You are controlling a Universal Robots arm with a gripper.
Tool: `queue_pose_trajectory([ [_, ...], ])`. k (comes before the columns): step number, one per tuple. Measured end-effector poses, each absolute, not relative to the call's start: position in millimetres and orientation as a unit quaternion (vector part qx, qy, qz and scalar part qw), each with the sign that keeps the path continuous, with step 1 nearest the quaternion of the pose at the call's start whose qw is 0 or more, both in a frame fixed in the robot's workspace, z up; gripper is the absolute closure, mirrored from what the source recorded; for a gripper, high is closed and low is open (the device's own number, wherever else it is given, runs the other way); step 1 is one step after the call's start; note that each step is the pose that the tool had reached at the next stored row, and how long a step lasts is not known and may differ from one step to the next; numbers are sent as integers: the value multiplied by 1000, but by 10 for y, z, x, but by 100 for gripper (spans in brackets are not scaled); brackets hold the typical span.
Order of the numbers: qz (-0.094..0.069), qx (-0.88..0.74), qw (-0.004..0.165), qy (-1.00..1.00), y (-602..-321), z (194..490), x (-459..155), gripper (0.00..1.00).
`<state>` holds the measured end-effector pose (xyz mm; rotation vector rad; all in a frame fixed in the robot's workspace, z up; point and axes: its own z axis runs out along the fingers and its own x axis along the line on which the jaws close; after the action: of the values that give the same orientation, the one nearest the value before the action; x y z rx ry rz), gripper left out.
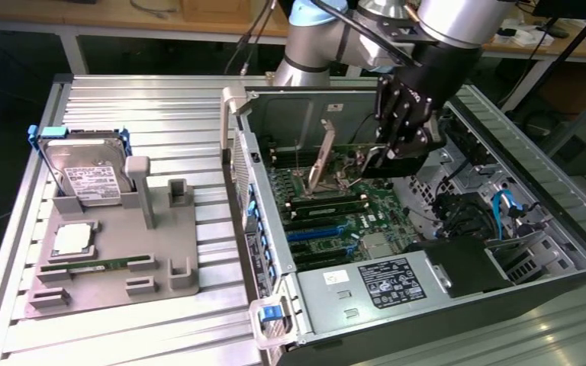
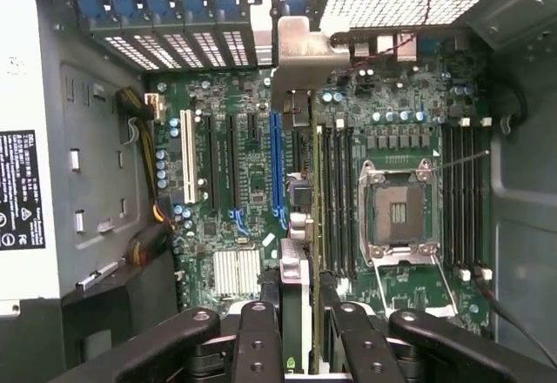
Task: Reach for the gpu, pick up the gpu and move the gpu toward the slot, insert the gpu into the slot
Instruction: 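Insert the gpu into the slot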
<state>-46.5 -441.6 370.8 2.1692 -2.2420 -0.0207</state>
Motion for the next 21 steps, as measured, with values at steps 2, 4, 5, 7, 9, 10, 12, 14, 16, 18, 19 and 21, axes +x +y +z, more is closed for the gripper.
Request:
queue_pose_trajectory([
  [2, -6, 699, 11, -715, -4419, 3683, -477, 73],
  [4, -6, 702, 11, -712, -4421, 3656, -491, 73],
  [5, -6, 703, 11, -711, -4422, 3644, -500, 73],
  [7, -6, 704, 10, -710, -4425, 3620, -519, 73],
  [9, -7, 705, 9, -709, -4430, 3602, -531, 73],
  [10, -7, 706, 9, -708, -4438, 3591, -534, 73],
  [12, -7, 708, 9, -706, -4464, 3566, -538, 73],
  [14, -7, 709, 9, -705, -4501, 3537, -542, 73],
  [16, -6, 709, 9, -705, -4536, 3510, -547, 73],
  [18, -7, 710, 8, -704, -4559, 3471, -549, 73],
  [19, -7, 710, 9, -704, -4561, 3455, -550, 73],
  [21, -7, 710, 9, -704, -4568, 3417, -549, 73],
])
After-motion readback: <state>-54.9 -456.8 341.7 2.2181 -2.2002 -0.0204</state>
